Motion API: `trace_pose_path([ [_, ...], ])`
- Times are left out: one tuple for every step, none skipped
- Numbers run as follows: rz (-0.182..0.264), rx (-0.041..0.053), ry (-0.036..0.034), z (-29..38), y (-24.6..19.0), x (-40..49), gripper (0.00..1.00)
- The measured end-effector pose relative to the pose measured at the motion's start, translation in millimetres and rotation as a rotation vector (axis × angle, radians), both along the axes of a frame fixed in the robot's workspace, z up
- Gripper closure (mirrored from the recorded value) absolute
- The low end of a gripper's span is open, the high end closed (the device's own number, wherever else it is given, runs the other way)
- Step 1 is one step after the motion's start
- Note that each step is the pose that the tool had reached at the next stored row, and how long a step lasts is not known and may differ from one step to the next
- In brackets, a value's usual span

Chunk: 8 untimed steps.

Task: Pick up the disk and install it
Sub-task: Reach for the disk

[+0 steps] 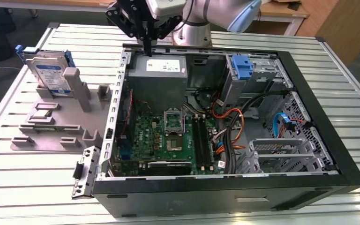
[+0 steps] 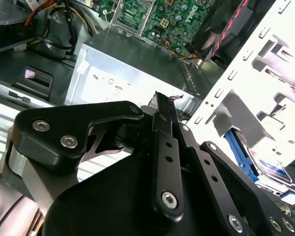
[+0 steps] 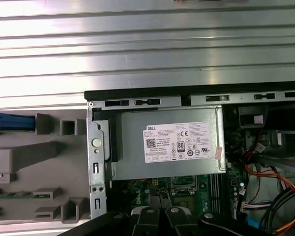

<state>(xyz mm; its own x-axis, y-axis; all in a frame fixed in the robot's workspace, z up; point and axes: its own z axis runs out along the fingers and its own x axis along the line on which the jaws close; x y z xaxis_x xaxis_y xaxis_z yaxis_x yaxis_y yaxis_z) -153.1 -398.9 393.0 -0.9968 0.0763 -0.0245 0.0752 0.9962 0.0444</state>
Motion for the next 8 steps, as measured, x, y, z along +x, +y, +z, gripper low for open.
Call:
trace_pose_path([
  [0.000, 0.0000, 0.0000, 0.0, 0.0, -1.4, 0.89],
  [0.000, 0.0000, 0.0000, 0.0, 0.0, -2.8, 0.89],
  [0.000, 0.0000, 0.0000, 0.0, 0.0, -3.9, 0.89],
  [0.000, -0.0001, 0.0000, 0.0, 0.0, -4.9, 0.89],
  [0.000, 0.0000, 0.0000, 0.0, 0.0, -6.0, 0.89],
  [0.000, 0.0000, 0.0000, 0.0, 0.0, -6.9, 0.89],
  [0.000, 0.0000, 0.0000, 0.0, 0.0, -8.0, 0.89],
  [0.000, 0.0000, 0.0000, 0.0, 0.0, -9.1, 0.89],
])
